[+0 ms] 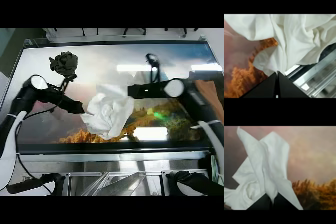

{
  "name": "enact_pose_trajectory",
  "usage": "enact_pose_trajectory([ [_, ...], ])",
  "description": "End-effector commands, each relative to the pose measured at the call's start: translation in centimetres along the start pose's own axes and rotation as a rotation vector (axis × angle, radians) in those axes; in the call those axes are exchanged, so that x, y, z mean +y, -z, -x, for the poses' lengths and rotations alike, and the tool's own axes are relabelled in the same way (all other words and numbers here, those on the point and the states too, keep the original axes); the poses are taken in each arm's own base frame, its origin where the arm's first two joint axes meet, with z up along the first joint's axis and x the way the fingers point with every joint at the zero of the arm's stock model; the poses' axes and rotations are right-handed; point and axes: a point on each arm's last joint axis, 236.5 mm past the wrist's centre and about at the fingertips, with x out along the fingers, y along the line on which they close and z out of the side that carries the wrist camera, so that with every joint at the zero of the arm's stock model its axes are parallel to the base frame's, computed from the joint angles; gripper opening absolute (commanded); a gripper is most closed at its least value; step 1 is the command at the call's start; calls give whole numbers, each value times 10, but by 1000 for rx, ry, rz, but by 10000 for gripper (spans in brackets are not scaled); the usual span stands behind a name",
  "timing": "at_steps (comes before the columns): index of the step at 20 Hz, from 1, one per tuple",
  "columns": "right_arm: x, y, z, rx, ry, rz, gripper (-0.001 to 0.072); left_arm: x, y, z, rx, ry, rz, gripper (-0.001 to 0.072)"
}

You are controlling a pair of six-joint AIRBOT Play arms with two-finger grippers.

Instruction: Fold the shirts.

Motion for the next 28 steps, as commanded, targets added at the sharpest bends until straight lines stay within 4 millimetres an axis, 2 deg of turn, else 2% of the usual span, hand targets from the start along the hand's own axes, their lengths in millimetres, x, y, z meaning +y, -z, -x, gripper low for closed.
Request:
enact_pose_trajectory([
  [1,-17,-21,94,-133,74,-20,22,11,-5,67,-185,-61,44,16],
  [5,-18,-34,172,-303,113,-8,21,-7,-9,140,-430,-114,28,15],
  [7,-19,-35,195,-355,129,-4,22,-20,-1,165,-500,-148,-2,15],
  [9,-20,-32,208,-371,143,-5,22,-32,9,183,-545,-192,-38,15],
  [10,-25,-31,211,-369,161,-5,22,-32,17,192,-556,-246,-51,15],
  [13,-47,-32,213,-365,230,-20,22,-9,45,214,-555,-429,5,15],
  [16,-77,-37,202,-342,277,-80,22,4,57,224,-547,-514,39,15],
  [18,-96,-38,180,-287,290,-116,22,9,60,216,-510,-508,53,15],
  [20,-100,-45,149,-245,239,-103,23,20,65,198,-467,-496,76,15],
  [23,-102,-83,119,-316,156,-123,22,43,88,164,-393,-511,122,15],
  [24,-105,-92,111,-312,150,-122,23,52,93,160,-401,-542,128,15],
  [26,-117,-105,92,-286,152,-131,23,69,99,166,-445,-633,135,15],
  [28,-131,-110,70,-254,156,-150,28,69,96,166,-485,-638,120,15],
])
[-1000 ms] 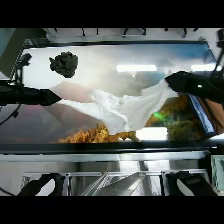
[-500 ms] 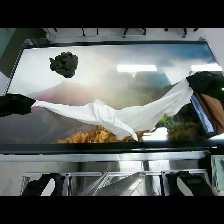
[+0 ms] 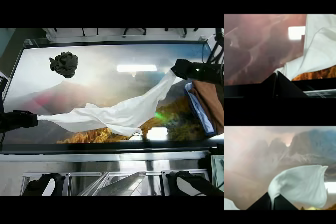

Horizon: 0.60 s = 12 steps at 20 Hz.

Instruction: Fold the shirts.

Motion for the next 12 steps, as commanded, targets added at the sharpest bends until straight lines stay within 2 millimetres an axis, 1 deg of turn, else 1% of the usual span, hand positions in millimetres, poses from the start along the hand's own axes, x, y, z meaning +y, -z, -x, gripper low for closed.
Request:
enact_pose_trajectory([
  [1,-11,-3,-45,47,-15,-37,116,0,3,-11,-54,-6,2,15],
  [2,-14,5,-52,77,-18,-53,404,-16,8,-17,-41,57,2,15],
  [3,-17,14,-57,114,-14,-55,704,-28,14,-26,-20,99,0,15],
  [4,-19,22,-56,149,-11,-55,711,-35,20,-34,8,116,-10,15],
  [5,-20,30,-50,190,-9,-49,710,-41,26,-43,37,130,-30,15],
  [6,-24,38,-39,235,-3,-43,710,-45,29,-49,61,139,-46,15],
  [7,-28,49,-21,294,2,-36,709,-49,29,-55,75,149,-57,15],
  [9,-34,80,22,425,10,7,709,-57,24,-62,95,167,-73,15],
  [10,-39,94,40,453,28,9,709,-60,20,-64,100,174,-83,15],
  [11,-45,111,52,448,47,-10,708,-64,15,-66,101,180,-96,15],
  [12,-52,133,59,437,60,-44,708,-67,8,-66,96,185,-106,15],
])
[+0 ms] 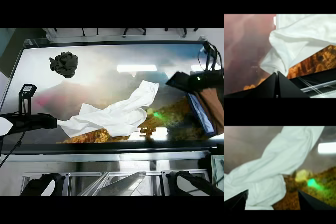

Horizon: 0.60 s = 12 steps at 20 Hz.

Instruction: Fold the shirts.

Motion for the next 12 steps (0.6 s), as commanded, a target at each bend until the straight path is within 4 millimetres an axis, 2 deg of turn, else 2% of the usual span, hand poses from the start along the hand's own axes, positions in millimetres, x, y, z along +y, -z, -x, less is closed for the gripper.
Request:
enact_pose_trajectory([
  [1,-22,87,7,91,27,-60,708,-12,-18,-7,6,26,-38,15],
  [3,-33,149,-23,158,4,-145,708,-16,-35,-2,-11,32,-57,15],
  [4,-32,175,-40,194,-36,-183,707,-16,-42,2,-22,30,-60,15],
  [5,-31,191,-54,205,-70,-227,706,-16,-49,6,-34,29,-63,15],
  [6,-32,198,-68,192,-96,-273,702,-15,-54,9,-40,26,-65,15],
  [8,-34,190,-87,117,-135,-336,699,-13,-56,13,-27,27,-58,15],
  [10,-33,179,-102,78,-160,-352,699,-11,-51,15,-4,26,-49,15],
  [12,-26,183,-125,109,-169,-357,699,-7,-45,16,17,24,-37,15],
])
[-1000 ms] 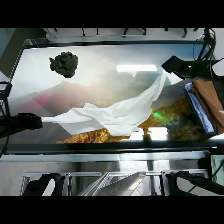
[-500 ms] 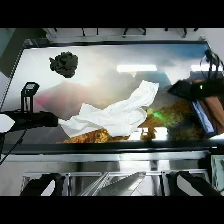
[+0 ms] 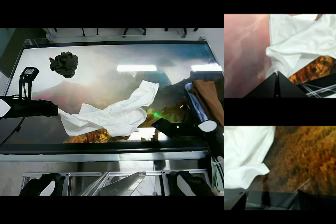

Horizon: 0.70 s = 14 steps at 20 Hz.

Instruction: Fold the shirts.

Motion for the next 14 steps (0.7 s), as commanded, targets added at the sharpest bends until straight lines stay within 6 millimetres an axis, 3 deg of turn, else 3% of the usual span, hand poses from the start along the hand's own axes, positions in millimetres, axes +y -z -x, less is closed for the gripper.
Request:
enact_pose_trajectory([
  [1,0,4,-42,4,-29,-47,699,5,7,4,35,-1,21,15],
  [3,4,21,-73,70,-22,-40,699,9,7,4,34,-7,33,16],
  [5,16,26,-98,73,-51,-41,698,10,8,4,36,-8,41,15],
  [7,24,17,-115,36,-62,-44,637,9,10,5,45,-6,41,15],
  [12,50,-23,-130,-25,-89,-20,615,9,11,5,51,-7,40,15],
  [14,56,-29,-131,-27,-99,-13,226,9,11,5,51,-6,40,15],
])
